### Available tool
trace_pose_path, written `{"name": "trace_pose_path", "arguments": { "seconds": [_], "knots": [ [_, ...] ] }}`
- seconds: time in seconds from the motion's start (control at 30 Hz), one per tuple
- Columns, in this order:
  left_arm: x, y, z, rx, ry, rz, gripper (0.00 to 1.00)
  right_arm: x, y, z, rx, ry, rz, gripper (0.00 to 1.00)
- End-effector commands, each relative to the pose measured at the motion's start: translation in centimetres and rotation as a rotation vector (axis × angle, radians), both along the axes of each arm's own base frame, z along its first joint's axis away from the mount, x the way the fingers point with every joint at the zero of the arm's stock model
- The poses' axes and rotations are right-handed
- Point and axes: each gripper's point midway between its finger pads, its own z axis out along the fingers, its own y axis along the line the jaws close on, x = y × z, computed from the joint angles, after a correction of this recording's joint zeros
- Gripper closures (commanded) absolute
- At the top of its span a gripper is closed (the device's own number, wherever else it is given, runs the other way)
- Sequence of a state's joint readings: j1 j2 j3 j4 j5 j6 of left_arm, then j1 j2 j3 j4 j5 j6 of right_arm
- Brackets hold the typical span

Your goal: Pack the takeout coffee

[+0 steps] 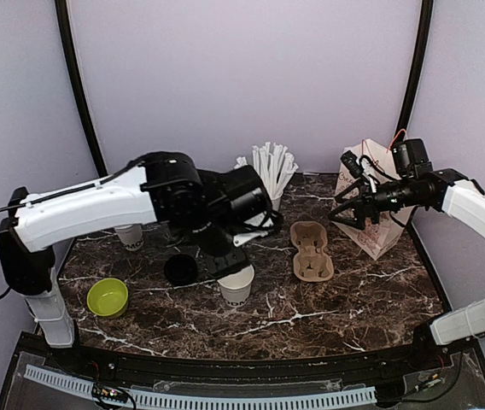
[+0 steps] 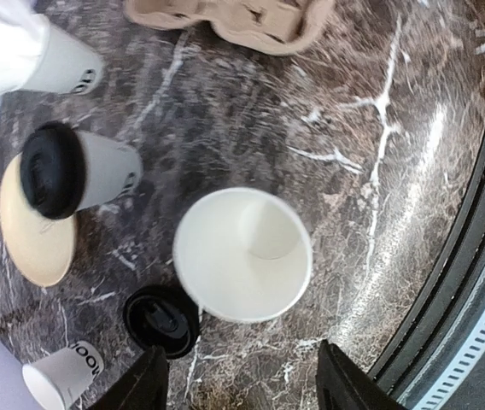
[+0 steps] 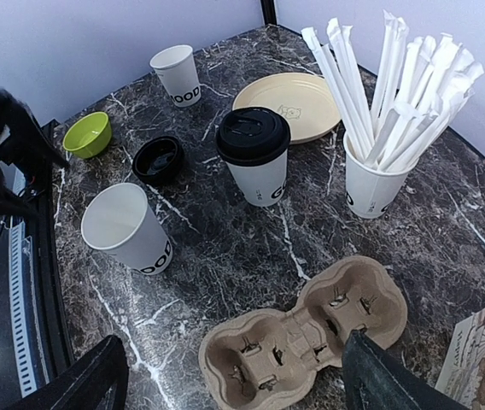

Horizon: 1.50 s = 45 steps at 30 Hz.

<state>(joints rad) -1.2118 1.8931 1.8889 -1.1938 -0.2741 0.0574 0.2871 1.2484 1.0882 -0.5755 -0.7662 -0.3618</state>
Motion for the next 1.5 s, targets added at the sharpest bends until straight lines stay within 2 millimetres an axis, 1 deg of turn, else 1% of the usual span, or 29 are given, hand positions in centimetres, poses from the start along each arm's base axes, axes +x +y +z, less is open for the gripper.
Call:
{"name": "trace_pose_path", "arguments": {
  "seconds": [0.0,0.03,0.07,0.1,0.13,0.17,0.2,0.23,0.27,0.3,0.37,0.53,0.73,0.87,1.07,1.33,1.47],
  "knots": [
    [3.4,5.9,6.5,-0.191,-0.121,0.283,0.38,-0.3,-0.1,0.2,0.004,-0.034,0.001,0.13],
    [4.1,6.4,6.2,-0.206,-0.119,0.320,0.39,-0.3,-0.1,0.1,0.003,-0.033,-0.001,0.13],
    [4.7,8.0,4.6,-0.182,-0.099,0.385,0.39,-0.2,-0.1,-0.1,0.002,-0.031,-0.003,0.13],
    [5.0,8.3,3.8,-0.186,-0.083,0.410,0.39,-0.2,-0.1,-0.2,0.002,-0.029,-0.004,0.13],
    [5.5,9.6,1.9,-0.151,-0.058,0.471,0.39,-0.1,-0.1,-0.3,0.001,-0.027,-0.006,0.13],
    [5.7,10.0,1.0,-0.138,-0.044,0.496,0.39,-0.1,-0.1,-0.3,0.002,-0.025,-0.008,0.13],
    [6.0,11.2,-0.8,-0.098,-0.023,0.546,0.38,0.0,0.0,-0.3,0.004,-0.023,-0.008,0.13],
    [6.2,11.3,-1.7,-0.096,-0.008,0.568,0.38,-0.1,0.0,-0.3,0.006,-0.020,-0.006,0.14],
    [6.1,12.2,-3.4,-0.060,0.014,0.588,0.37,0.0,0.0,-0.2,0.007,-0.020,-0.006,0.14],
    [6.0,12.0,-4.8,-0.069,0.046,0.594,0.37,-0.1,0.0,-0.1,0.009,-0.019,-0.004,0.14],
    [6.2,11.9,-6.9,-0.088,0.090,0.611,0.38,-0.1,0.1,0.0,0.013,-0.021,-0.004,0.14],
    [6.9,10.8,-9.8,-0.122,0.125,0.618,0.44,-0.3,0.0,-0.1,0.012,-0.022,-0.005,0.14],
    [7.6,10.4,-11.9,-0.119,0.145,0.630,0.52,-0.5,-0.2,-0.1,0.010,-0.028,-0.010,0.14],
    [8.0,10.2,-12.4,-0.126,0.155,0.634,0.57,-0.5,-0.2,-0.3,0.008,-0.026,-0.011,0.14],
    [8.0,10.8,-13.2,-0.104,0.171,0.644,0.66,-0.4,-0.2,-0.4,0.007,-0.027,-0.011,0.14],
    [7.8,11.3,-14.5,-0.060,0.188,0.657,0.69,-0.4,-0.2,-0.5,0.006,-0.025,-0.010,0.14],
    [7.7,11.3,-14.8,-0.051,0.195,0.657,0.70,-0.5,-0.2,-0.5,0.006,-0.027,-0.010,0.14]
  ]
}}
